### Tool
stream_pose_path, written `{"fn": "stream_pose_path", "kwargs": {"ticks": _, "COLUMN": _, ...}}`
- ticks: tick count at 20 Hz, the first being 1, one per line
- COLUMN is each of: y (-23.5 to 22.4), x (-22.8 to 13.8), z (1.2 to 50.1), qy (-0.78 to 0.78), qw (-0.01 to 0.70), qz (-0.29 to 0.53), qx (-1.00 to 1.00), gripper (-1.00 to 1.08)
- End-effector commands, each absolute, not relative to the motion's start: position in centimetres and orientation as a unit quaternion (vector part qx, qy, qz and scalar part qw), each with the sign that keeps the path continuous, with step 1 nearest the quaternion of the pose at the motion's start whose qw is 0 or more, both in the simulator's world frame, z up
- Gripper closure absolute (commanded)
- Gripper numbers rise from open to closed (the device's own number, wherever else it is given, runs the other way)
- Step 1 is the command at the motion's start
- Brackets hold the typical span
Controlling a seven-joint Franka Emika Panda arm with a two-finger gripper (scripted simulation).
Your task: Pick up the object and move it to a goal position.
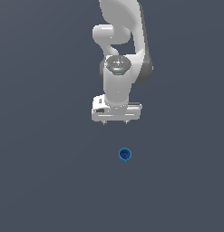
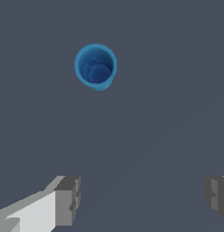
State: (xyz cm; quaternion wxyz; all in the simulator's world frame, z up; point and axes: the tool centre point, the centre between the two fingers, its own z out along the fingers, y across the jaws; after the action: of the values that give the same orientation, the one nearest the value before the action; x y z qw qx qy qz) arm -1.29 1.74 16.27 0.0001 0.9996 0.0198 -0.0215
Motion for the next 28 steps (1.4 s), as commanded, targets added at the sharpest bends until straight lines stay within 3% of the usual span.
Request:
{"fn": "stream_pose_path", "kwargs": {"ticks": 1, "y": 1.9, "x": -0.9, "z": 16.1, "qy": 0.025, "qw": 0.001, "qz": -0.021, "qx": 0.999, "gripper": -0.92}}
{"fn": "stream_pose_path", "kwargs": {"ticks": 28, "y": 6.2, "x": 9.4, "z": 9.4, "qy": 0.166, "qw": 0.0, "qz": -0.001, "qx": 0.986, "gripper": -0.92}}
